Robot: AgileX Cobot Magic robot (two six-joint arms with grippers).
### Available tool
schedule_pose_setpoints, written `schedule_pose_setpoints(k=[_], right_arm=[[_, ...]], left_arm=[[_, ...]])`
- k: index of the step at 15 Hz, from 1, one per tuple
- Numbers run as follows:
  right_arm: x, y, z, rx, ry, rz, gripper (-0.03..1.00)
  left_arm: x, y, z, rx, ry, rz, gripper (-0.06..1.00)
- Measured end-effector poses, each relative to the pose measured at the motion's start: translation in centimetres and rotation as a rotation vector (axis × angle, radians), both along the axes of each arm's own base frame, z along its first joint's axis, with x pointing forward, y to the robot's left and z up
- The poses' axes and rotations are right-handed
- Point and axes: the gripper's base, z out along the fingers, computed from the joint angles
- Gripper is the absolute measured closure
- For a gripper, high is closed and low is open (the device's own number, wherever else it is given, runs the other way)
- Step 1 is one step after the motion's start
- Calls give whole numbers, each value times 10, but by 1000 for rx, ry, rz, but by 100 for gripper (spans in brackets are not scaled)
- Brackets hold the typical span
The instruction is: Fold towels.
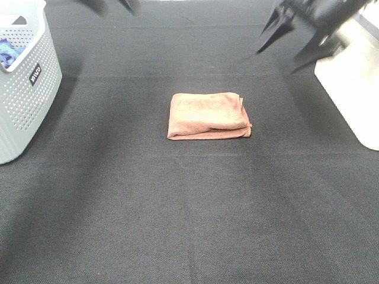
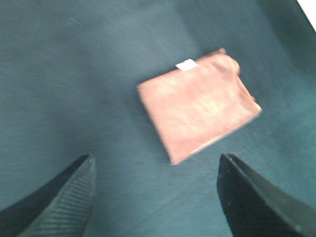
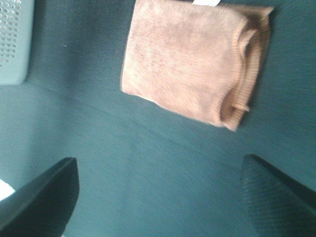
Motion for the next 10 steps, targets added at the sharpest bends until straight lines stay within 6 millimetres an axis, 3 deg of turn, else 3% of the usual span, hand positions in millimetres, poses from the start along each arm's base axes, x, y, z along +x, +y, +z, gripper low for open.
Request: schedule_pose_setpoints(k=[3, 4, 6, 7, 10], right_arm=[[-32, 17, 51, -222, -117, 8, 14], [-55, 23, 79, -297, -195, 0, 14], [-91, 22, 105, -312, -250, -10, 14], [-91, 22, 105, -312, -250, -10, 14], [-146, 10, 113, -312, -255, -25, 14]], left_arm=[[-34, 16, 50, 42, -99, 51, 28], [-57, 26, 67, 75, -127, 64, 28], [-93, 41, 76, 128, -125, 88, 28], [-93, 41, 76, 128, -125, 88, 28], [-160, 64, 66, 182, -62, 122, 28]])
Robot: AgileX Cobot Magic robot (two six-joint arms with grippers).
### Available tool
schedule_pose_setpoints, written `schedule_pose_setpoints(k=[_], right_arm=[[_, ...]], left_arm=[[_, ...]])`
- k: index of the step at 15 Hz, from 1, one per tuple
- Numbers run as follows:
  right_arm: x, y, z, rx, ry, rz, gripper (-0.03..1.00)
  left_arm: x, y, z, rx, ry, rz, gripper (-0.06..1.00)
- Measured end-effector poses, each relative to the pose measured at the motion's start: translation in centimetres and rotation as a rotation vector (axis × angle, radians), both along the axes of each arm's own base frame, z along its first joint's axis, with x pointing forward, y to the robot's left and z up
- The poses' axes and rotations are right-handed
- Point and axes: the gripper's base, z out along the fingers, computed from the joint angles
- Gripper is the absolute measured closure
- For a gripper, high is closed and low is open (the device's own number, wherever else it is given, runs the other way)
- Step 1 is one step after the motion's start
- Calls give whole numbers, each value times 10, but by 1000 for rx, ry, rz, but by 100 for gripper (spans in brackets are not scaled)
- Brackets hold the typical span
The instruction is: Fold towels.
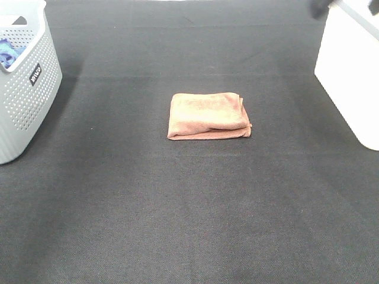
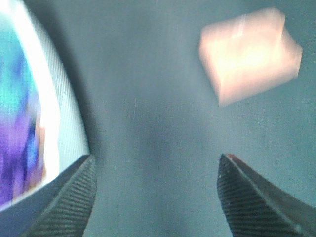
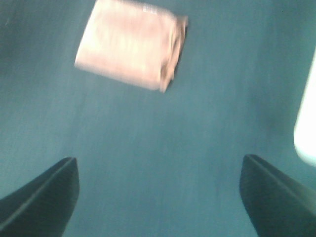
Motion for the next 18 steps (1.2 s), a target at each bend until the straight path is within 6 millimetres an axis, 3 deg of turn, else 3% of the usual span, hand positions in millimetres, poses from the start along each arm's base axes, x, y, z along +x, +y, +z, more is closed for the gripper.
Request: schedule_pose_setpoints(k=[2, 5, 9, 11, 13, 18], right_arm=[[-46, -11, -11, -6, 22, -3, 14], [-96, -22, -48, -25, 102, -3, 14], [-160, -38, -104, -39, 138, -2, 14], [-185, -43, -121, -35, 117, -1, 14], [-210, -49, -124, -23, 10, 24, 14], [-237, -53, -116, 34, -230, 63, 14]], left_arm=[[-64, 17, -18, -1, 7, 6, 28], [-135, 37, -60, 6, 32, 7, 28], [-206, 56, -112, -1, 8, 7, 28], [-229, 62, -126, -13, -49, 0, 28], [-249, 65, -135, -25, -127, -46, 28], [-250, 62, -142, -18, -226, -125, 28]])
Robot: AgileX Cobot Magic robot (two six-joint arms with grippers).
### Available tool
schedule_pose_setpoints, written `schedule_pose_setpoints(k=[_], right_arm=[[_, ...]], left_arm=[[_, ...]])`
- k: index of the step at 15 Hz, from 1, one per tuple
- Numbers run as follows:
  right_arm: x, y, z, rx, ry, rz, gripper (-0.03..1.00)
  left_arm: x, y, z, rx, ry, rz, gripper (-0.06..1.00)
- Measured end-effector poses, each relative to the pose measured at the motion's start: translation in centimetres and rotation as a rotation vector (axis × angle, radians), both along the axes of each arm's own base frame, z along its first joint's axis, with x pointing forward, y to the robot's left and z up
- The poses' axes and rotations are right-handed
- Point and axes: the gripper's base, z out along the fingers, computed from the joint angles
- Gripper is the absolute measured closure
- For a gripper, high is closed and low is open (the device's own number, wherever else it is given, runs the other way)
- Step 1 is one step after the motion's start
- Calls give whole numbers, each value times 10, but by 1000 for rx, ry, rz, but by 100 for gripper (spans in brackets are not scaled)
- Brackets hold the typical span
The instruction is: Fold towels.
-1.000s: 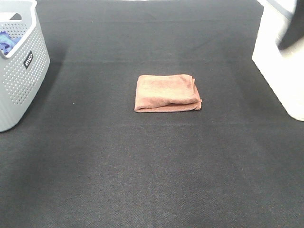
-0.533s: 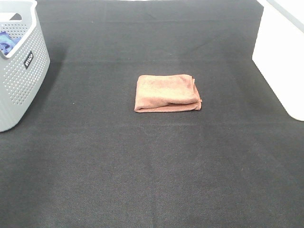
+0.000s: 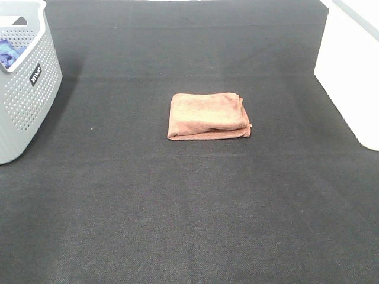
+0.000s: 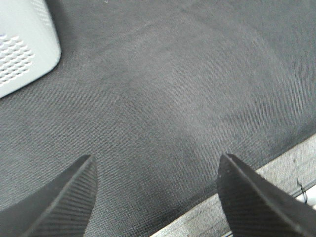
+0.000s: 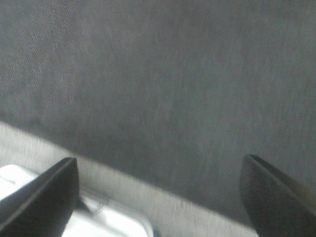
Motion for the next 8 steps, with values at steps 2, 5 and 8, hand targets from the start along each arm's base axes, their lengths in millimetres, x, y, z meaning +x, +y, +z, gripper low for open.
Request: schedule_pose_setpoints(k=[2, 5, 8], right_arm=[[-1, 0, -2, 0, -23, 4, 14], [-1, 0, -1, 1, -27, 4, 14], [-1, 0, -1, 2, -28, 4, 14]], left_arm=[[0, 0, 0, -2, -6, 0, 28], [0, 0, 0, -3, -6, -3, 28], [0, 0, 0, -5, -5, -4, 28]])
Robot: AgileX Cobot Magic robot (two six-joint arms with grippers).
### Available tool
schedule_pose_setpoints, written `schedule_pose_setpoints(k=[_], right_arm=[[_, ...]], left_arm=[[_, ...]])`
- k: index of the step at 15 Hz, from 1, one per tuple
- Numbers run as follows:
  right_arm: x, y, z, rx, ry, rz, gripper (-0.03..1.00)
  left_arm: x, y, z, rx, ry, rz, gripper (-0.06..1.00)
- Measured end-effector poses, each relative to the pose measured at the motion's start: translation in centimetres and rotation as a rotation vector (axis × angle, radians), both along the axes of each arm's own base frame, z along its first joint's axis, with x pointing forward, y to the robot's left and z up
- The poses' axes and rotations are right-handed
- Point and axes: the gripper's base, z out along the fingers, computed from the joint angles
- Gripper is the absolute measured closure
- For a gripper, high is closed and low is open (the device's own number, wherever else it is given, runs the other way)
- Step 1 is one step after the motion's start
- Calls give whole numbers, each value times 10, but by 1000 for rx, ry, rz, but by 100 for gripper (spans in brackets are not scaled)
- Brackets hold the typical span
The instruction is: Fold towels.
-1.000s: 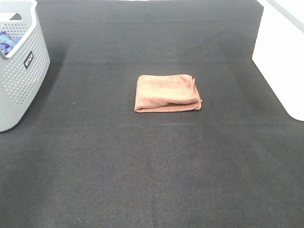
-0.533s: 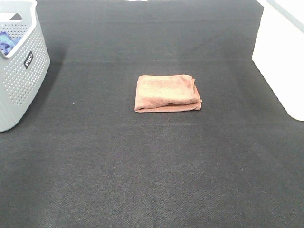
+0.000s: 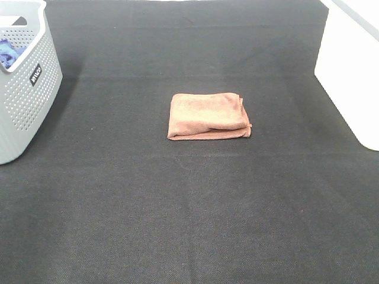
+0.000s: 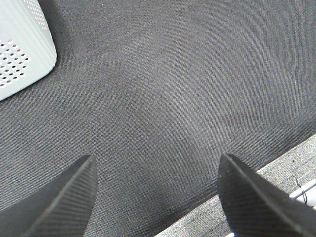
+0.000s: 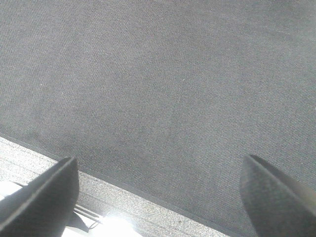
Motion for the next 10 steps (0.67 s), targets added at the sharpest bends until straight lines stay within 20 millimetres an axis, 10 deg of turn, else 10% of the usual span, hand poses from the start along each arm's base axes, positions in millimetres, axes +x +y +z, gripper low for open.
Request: schedule_pose_setpoints(k=[10], right_arm=[[-11, -7, 4, 22, -95, -167, 14]], left_arm=[[-5, 7, 2, -12, -53, 185, 28]])
